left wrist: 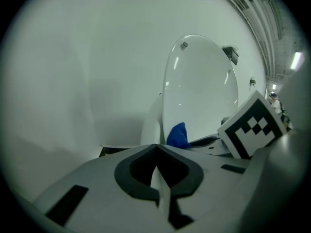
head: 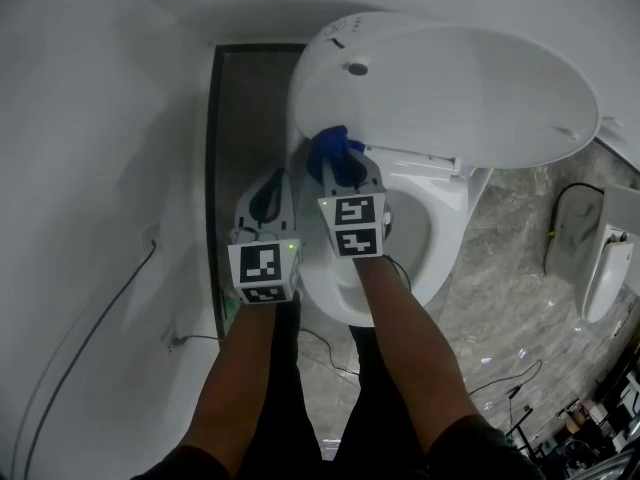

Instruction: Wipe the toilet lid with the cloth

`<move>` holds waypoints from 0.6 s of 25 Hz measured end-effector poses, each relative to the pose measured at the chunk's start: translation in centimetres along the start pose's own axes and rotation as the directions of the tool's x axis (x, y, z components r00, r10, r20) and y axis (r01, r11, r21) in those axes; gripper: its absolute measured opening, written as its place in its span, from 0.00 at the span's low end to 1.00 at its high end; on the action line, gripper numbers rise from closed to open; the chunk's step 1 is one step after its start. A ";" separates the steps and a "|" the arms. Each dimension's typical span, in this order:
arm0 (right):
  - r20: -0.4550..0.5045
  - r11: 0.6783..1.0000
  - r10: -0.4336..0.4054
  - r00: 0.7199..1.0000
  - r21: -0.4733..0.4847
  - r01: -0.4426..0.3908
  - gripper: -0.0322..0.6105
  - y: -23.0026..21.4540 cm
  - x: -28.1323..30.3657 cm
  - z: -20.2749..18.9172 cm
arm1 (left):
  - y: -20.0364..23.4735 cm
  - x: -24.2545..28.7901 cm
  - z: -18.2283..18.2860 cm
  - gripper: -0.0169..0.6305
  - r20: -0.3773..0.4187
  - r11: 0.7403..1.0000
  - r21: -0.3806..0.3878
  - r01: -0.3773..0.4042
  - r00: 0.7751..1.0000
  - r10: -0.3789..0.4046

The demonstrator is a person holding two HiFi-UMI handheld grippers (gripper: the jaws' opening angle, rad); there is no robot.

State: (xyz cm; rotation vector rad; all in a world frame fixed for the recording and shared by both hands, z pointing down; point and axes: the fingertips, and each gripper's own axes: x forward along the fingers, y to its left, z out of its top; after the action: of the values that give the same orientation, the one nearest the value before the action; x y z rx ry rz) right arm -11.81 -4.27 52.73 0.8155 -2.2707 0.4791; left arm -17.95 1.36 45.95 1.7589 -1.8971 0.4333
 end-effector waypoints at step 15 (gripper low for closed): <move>-0.049 0.962 -0.252 0.966 0.100 0.256 0.16 -13.3 -5.6 -3.8 | -8.7 2.9 0.4 0.04 -0.030 0.989 0.055 0.137 0.990 -0.136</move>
State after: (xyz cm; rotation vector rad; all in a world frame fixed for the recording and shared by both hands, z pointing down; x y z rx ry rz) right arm 2.08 -9.70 53.01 1.1257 -2.0836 0.4918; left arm -9.53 -2.22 46.32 1.8973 -1.7493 0.4611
